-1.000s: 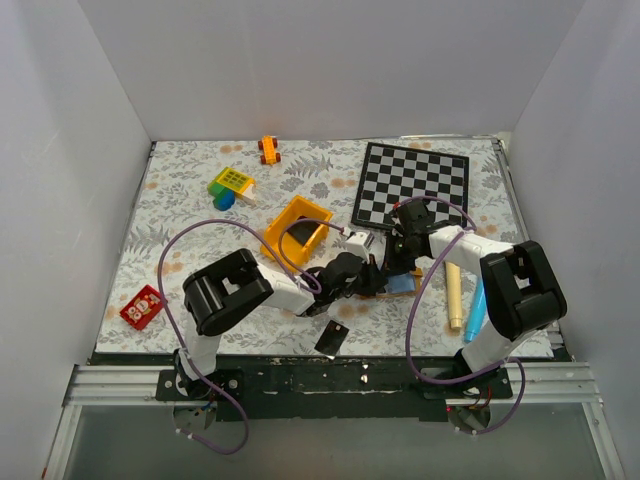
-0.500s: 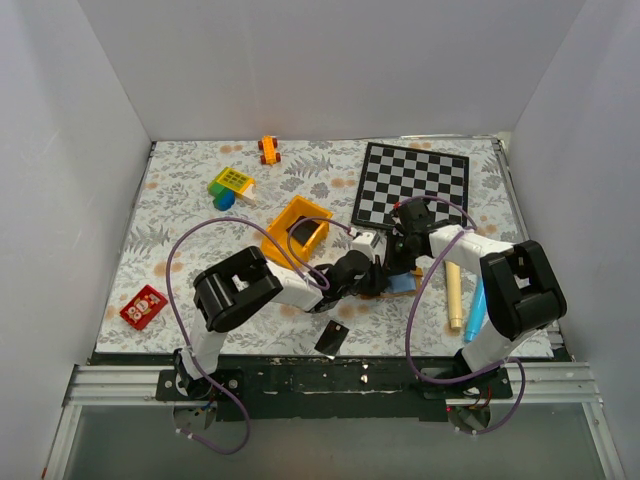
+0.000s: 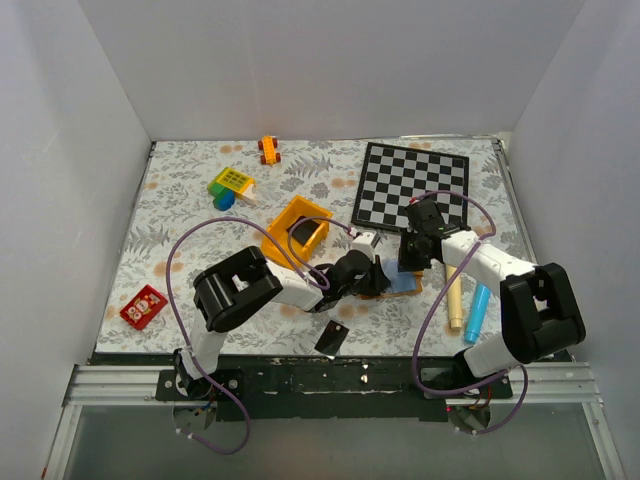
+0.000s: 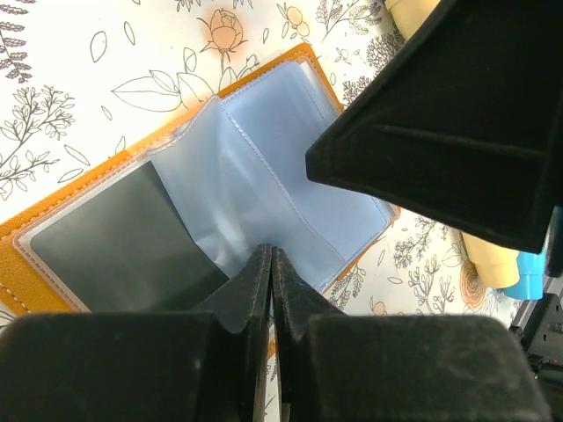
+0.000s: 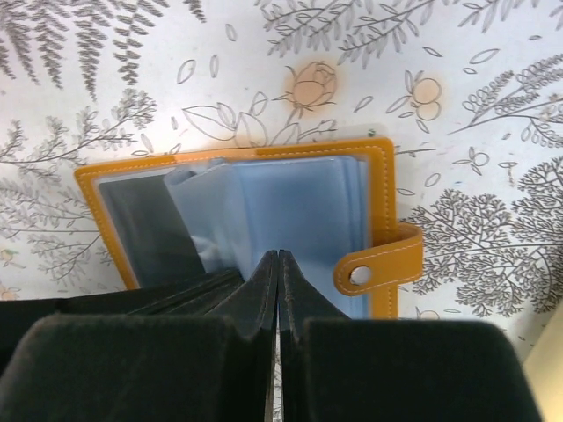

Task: Put the credit cards into the card holder
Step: Turn over the card slot in the card holder.

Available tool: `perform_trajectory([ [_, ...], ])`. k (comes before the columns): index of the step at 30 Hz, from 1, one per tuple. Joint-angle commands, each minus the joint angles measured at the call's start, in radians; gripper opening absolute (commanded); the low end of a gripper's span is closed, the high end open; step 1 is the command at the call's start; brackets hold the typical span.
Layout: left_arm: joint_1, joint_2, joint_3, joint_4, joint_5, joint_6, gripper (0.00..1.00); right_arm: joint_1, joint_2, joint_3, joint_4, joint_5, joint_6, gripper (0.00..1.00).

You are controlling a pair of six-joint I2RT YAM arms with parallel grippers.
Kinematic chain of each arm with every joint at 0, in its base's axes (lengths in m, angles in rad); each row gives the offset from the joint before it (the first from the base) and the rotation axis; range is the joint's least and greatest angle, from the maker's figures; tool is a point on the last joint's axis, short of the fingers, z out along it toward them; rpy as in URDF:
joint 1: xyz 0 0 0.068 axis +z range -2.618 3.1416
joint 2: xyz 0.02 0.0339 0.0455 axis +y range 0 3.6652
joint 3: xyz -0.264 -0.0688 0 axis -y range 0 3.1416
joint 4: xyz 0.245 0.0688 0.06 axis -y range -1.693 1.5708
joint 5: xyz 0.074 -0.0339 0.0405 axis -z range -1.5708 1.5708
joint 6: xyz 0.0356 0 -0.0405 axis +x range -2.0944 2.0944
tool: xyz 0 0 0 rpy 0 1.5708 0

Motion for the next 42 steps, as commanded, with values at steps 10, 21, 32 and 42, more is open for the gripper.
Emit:
perform_trajectory([
  [10,-0.002,-0.074,-0.022,-0.09,-0.049,0.011,0.0,-0.006,0.069,-0.011,-0.002,0.012,0.004,0.01],
  [21,0.001,-0.233,-0.025,-0.148,-0.115,0.05,0.0,-0.006,0.072,-0.001,-0.009,-0.014,-0.005,0.01],
  [32,0.015,-0.285,-0.091,-0.149,-0.163,0.029,0.0,-0.006,0.023,0.016,-0.016,-0.086,-0.019,0.01],
  [42,0.039,-0.324,-0.136,-0.156,-0.181,0.023,0.0,-0.006,-0.02,0.047,-0.058,-0.117,-0.027,0.01],
])
